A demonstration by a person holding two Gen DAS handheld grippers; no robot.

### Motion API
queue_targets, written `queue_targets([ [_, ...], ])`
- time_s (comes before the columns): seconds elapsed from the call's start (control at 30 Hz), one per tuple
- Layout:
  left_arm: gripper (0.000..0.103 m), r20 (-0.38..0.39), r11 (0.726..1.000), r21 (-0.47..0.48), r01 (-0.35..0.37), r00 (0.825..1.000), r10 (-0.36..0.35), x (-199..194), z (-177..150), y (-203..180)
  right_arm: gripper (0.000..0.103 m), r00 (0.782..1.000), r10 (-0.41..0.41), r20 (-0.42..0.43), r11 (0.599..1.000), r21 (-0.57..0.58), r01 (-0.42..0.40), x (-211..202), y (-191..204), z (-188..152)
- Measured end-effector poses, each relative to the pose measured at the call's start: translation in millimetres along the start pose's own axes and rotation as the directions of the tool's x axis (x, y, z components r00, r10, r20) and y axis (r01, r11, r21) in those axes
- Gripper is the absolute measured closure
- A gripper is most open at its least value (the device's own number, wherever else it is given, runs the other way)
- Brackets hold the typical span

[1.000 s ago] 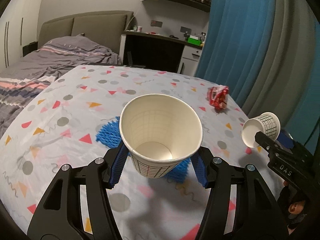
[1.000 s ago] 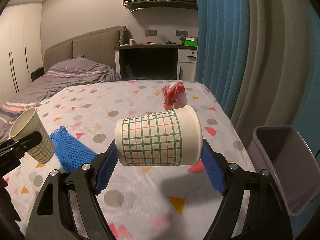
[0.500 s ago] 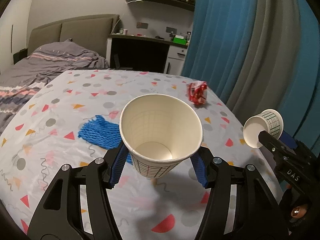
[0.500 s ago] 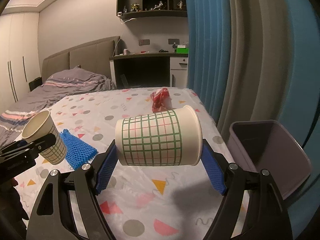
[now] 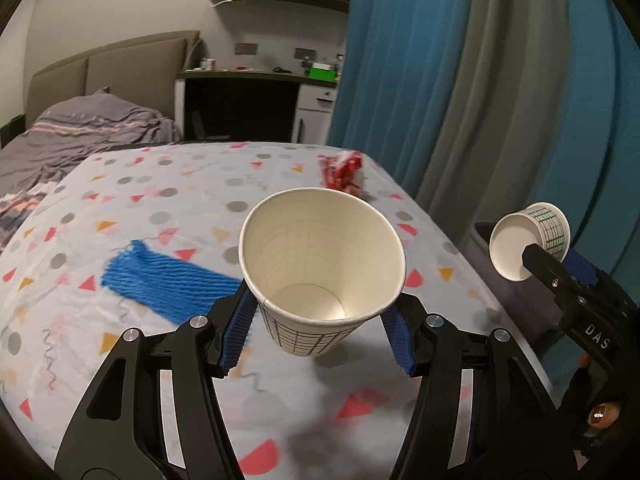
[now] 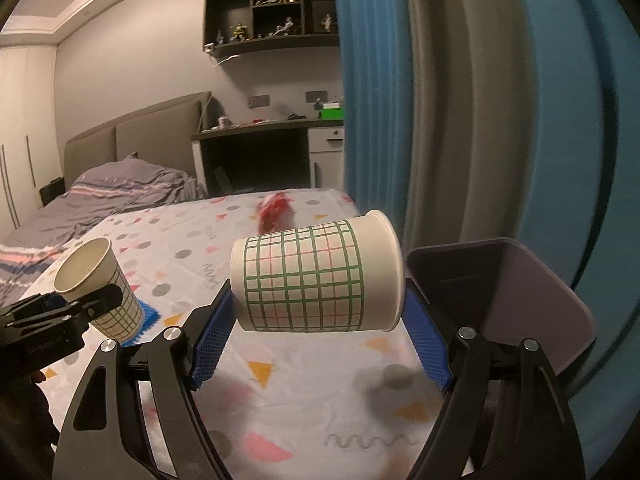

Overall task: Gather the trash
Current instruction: 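Carry both grid cups over the grey bin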

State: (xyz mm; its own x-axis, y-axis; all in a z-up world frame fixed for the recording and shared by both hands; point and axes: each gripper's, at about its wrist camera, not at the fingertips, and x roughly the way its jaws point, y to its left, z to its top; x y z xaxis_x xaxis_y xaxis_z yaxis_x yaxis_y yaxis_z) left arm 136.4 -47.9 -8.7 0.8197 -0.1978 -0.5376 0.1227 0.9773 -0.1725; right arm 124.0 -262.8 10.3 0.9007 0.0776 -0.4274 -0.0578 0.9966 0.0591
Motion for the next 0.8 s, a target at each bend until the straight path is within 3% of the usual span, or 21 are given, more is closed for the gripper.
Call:
queue_targets([
  [0.27, 0.045, -0.003, 0.986, 0.096, 0.137, 0.991, -0.137, 15, 17, -64, 0.026, 0.995, -0.098, 0.035, 0.994, 0.051, 0.096, -12, -48, 5],
  [0.63, 0.045, -0.041, 0.911, 0.213, 0.354, 0.934, -0.354, 55, 32, -169, 0.026, 0.966, -0.257, -0.006, 0.959, 0.119, 0.256, -14, -127, -7],
  [0.8, 0.045, -0.094, 0.887, 0.217, 0.407, 0.913, -0.396, 82, 31, -202, 0.026, 0.958, -0.285, -0.034, 0.949, 0.132, 0.288, -10, -145, -15],
])
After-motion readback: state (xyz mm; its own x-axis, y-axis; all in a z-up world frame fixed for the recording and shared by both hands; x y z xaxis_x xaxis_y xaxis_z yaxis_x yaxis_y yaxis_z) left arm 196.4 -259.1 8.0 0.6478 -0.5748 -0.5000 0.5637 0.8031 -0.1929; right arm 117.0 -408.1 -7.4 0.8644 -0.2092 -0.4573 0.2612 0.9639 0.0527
